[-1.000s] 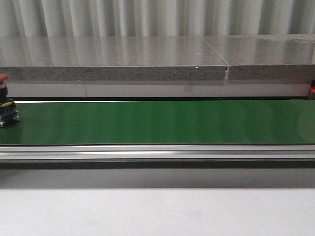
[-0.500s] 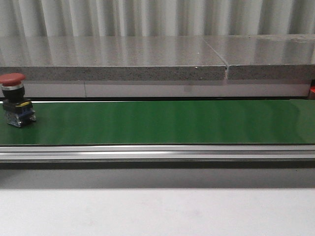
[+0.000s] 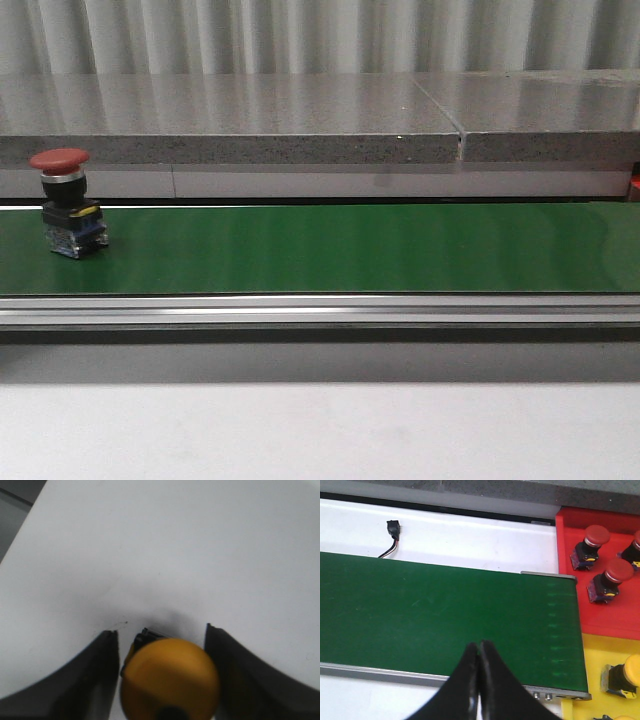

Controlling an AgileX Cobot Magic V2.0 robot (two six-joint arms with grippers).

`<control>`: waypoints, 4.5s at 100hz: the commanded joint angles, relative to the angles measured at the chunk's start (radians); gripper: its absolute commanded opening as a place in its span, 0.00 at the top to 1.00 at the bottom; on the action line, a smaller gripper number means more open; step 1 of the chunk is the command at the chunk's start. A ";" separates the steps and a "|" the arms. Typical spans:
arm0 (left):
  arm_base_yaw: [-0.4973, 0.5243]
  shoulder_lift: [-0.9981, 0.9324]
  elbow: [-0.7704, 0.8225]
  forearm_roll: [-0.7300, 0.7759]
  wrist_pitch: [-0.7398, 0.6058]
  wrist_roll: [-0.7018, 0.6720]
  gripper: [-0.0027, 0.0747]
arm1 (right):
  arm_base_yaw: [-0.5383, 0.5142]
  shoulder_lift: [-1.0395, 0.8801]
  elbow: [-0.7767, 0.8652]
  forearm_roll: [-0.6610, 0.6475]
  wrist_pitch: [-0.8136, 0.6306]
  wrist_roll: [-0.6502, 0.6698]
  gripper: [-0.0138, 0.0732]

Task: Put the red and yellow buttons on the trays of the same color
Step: 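Grasp the last yellow mushroom button from the table with the left gripper, then set the yellow button on the belt and open the left gripper, then lower the right gripper over the red button arriving on the belt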

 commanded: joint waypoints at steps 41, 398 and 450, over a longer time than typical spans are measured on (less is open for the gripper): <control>-0.007 -0.215 -0.030 -0.017 0.121 -0.001 0.99 | 0.002 -0.010 -0.023 -0.007 -0.067 -0.008 0.92; -0.419 -1.559 1.004 -0.180 -0.182 0.173 0.79 | 0.002 -0.010 -0.023 -0.007 -0.070 -0.008 0.92; -0.419 -1.559 1.004 -0.180 -0.193 0.173 0.99 | 0.002 -0.007 -0.023 -0.007 -0.081 -0.008 0.71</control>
